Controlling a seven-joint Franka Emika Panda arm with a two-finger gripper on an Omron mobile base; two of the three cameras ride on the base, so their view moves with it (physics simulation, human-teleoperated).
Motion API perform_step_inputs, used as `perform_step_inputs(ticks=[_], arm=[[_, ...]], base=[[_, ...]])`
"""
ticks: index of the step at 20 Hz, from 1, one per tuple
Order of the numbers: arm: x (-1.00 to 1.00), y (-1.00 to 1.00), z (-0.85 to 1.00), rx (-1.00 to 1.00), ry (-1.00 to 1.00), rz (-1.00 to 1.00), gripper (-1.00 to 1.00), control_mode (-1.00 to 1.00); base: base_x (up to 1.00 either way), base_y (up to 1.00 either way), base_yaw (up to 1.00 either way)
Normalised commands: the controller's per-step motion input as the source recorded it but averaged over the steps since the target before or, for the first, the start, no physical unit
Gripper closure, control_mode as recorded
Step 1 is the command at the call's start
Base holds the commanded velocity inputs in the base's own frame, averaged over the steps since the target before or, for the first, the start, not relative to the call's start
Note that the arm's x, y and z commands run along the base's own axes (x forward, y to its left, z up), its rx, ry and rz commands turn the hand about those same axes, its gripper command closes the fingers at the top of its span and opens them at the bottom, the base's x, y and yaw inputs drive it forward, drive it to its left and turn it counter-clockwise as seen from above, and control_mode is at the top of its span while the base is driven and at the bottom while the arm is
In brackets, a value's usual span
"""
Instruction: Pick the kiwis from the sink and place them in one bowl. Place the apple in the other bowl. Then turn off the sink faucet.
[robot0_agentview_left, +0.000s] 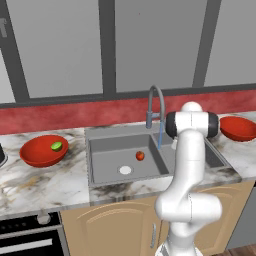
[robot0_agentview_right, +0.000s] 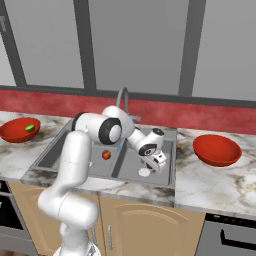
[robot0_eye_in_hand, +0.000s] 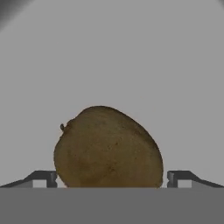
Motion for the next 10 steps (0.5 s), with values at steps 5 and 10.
perform_step_inputs(ticks=[5,10], arm=[[0.23,0.0,-0.04,-0.01,0.0,0.0,-1.0,-1.0],[0.2,0.0,-0.04,-0.02,0.0,0.0,-1.0,-1.0]], base=[[0.0,0.0,0.0],[0.0,0.0,0.0]])
